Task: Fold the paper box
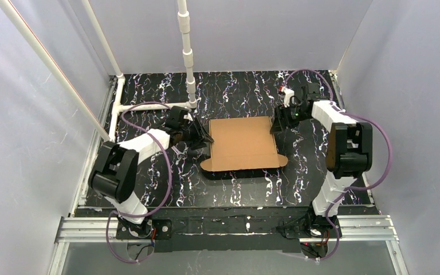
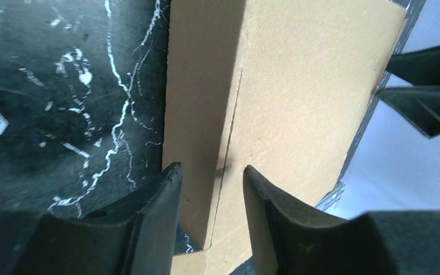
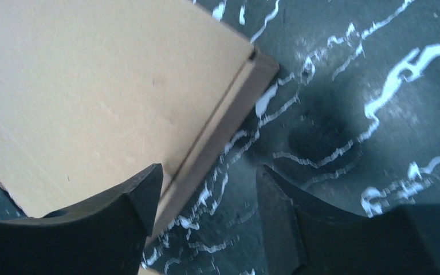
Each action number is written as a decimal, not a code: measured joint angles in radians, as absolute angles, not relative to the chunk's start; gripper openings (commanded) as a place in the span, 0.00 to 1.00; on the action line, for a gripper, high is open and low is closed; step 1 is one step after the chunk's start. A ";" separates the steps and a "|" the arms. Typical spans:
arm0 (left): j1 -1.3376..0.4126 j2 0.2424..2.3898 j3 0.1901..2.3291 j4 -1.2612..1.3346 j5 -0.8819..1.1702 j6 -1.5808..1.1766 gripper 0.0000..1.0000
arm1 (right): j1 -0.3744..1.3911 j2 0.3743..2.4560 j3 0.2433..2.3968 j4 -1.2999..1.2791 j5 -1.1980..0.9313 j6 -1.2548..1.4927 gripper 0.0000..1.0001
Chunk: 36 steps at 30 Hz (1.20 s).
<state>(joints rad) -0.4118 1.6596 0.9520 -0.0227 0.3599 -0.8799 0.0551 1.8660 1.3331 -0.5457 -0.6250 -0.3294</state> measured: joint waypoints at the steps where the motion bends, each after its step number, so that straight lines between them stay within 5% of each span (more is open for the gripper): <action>1: -0.407 1.643 0.947 -0.028 0.353 -0.870 0.49 | 0.047 1.854 1.328 -0.560 -0.622 -0.350 0.76; 4: -0.383 1.522 0.899 -0.049 0.327 -0.829 0.60 | 0.006 1.763 1.291 -0.617 -0.620 -0.428 0.86; 7: -0.359 1.352 0.819 -0.033 0.316 -0.794 0.94 | -0.028 1.617 1.229 -0.651 -0.641 -0.511 0.98; 8: -0.352 1.292 0.783 -0.017 0.316 -0.785 0.98 | -0.033 1.565 1.202 -0.659 -0.660 -0.540 0.98; 16: -0.295 1.169 0.543 0.158 0.463 -0.848 0.98 | -0.015 1.256 0.909 -0.600 -0.883 -0.677 0.98; 27: -0.310 1.270 0.552 0.229 0.540 -0.928 0.98 | 0.073 1.233 0.904 -0.848 -0.960 -1.235 0.98; 36: -0.344 1.428 0.647 0.244 0.525 -0.904 0.92 | 0.074 1.235 0.913 -0.891 -0.989 -1.243 0.99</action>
<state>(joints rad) -0.3439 1.4277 0.6472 0.2443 0.5251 -0.9039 0.0742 1.2346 0.9127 -0.8906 -0.9890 -1.2427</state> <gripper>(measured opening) 0.923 0.983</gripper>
